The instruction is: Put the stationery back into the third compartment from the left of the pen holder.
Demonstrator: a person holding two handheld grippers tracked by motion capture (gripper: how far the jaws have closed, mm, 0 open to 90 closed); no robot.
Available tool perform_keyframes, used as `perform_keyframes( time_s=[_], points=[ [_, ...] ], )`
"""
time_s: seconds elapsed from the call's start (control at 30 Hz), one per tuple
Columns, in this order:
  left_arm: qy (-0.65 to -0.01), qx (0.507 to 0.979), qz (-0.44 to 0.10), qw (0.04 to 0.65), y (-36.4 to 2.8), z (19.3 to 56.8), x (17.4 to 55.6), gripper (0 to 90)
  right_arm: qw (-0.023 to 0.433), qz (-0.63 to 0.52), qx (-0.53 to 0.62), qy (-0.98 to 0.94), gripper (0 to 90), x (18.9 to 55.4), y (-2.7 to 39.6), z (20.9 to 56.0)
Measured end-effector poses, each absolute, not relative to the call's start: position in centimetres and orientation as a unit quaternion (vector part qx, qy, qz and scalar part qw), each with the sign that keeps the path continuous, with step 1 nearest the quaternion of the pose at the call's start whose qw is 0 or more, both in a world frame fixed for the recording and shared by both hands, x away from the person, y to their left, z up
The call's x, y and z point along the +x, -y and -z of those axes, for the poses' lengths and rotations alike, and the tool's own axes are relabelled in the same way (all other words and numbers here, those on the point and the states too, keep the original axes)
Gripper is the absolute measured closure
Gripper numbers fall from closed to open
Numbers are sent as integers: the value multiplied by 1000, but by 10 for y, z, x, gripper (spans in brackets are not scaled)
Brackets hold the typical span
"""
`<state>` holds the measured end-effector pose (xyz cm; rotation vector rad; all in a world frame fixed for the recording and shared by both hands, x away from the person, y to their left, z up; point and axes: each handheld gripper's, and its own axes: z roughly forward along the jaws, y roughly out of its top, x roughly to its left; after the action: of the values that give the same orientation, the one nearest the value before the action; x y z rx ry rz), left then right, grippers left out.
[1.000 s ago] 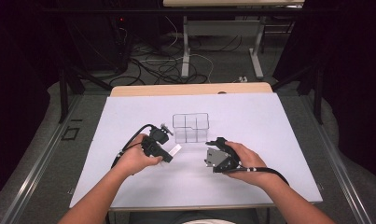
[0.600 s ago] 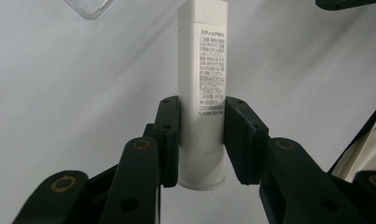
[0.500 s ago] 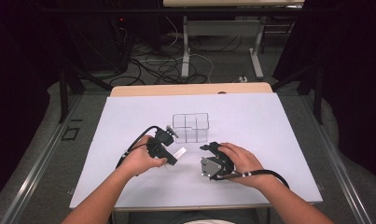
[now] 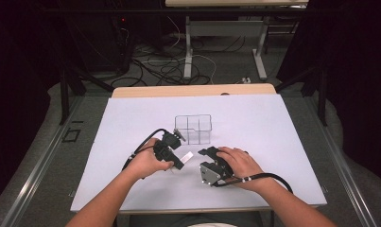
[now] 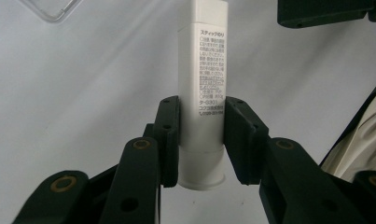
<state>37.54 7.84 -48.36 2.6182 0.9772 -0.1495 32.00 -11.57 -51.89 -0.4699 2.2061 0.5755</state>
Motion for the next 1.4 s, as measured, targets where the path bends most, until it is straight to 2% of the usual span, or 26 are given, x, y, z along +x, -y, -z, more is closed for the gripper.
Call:
perform_keyframes(
  time_s=[0.4,0.8,1.4],
  points=[
    [-337,923,72,171,-69,486,375,683,425,-196,-244,-849,556,314,109,521],
    [-323,927,87,171,-50,482,372,683,424,-170,-270,-848,561,311,105,531],
    [-328,923,102,173,-35,478,375,682,422,-157,-279,-848,630,311,104,533]
  ],
)
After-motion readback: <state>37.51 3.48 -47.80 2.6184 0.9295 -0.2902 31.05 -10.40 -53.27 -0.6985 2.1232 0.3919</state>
